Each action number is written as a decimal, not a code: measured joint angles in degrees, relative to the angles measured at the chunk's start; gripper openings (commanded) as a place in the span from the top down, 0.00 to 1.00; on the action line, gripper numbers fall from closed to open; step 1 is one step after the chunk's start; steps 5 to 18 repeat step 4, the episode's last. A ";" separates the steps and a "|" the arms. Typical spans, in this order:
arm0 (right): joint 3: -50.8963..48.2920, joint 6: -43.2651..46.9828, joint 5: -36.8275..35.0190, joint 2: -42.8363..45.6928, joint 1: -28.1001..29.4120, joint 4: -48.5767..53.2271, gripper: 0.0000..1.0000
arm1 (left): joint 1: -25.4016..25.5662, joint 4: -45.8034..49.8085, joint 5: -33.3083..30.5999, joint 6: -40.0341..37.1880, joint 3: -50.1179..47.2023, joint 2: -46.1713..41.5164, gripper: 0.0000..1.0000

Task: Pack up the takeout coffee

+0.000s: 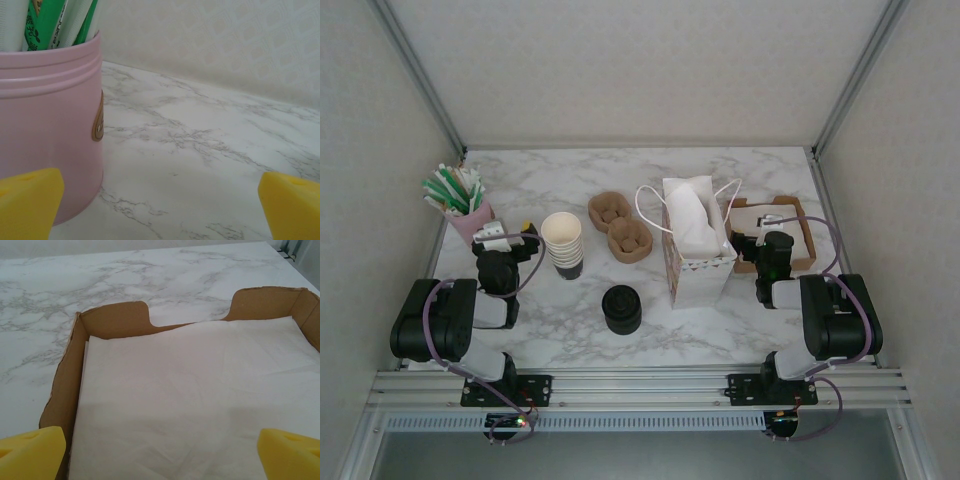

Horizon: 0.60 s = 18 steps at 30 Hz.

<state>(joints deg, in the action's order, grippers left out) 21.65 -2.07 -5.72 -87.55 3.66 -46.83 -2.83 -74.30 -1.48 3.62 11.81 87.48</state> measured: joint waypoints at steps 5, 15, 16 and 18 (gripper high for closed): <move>0.00 -0.02 0.00 0.00 0.00 -0.02 0.01 | 0.00 0.00 0.00 0.00 0.00 0.00 0.01; 0.00 -0.02 0.00 0.00 0.00 -0.02 0.01 | 0.00 0.00 0.00 0.00 0.00 0.00 0.01; 0.00 -0.02 0.00 0.00 0.00 -0.02 0.01 | 0.00 0.00 0.00 0.00 0.00 0.00 0.01; 0.00 -0.02 0.00 0.00 0.00 -0.02 0.01 | 0.00 0.00 0.00 0.00 0.00 0.00 0.01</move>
